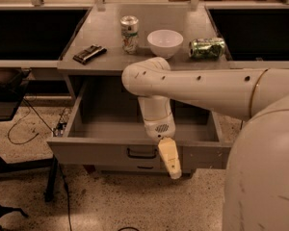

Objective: Open top drawer

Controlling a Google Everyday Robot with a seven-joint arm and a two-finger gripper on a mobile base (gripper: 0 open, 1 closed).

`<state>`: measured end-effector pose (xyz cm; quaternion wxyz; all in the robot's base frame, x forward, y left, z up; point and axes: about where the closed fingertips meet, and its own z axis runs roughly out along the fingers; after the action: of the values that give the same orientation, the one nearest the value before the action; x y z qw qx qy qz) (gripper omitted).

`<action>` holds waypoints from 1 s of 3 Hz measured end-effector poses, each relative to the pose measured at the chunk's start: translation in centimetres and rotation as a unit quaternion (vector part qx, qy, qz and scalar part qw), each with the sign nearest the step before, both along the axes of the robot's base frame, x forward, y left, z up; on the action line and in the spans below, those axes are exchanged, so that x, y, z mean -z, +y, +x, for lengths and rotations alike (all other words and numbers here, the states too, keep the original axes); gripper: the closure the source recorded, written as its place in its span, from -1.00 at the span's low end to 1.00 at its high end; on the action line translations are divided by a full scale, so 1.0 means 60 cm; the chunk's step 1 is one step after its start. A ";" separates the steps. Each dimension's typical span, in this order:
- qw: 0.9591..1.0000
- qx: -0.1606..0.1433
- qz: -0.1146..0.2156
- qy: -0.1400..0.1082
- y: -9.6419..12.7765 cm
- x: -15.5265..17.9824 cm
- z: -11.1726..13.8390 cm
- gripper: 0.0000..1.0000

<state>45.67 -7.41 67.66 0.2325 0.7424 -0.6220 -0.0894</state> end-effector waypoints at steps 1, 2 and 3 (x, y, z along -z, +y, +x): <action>1.000 -0.013 -0.025 0.011 -0.009 -0.006 -0.025 -1.00; 0.998 -0.043 -0.035 0.041 -0.007 0.003 -0.053 -1.00; 0.995 -0.067 -0.041 0.066 -0.008 0.010 -0.080 -1.00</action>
Offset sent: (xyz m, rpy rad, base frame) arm -0.0647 -0.0194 0.0106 -0.1668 0.2349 0.1801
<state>40.89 -7.91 67.03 0.3088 0.7649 -0.5569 -0.0968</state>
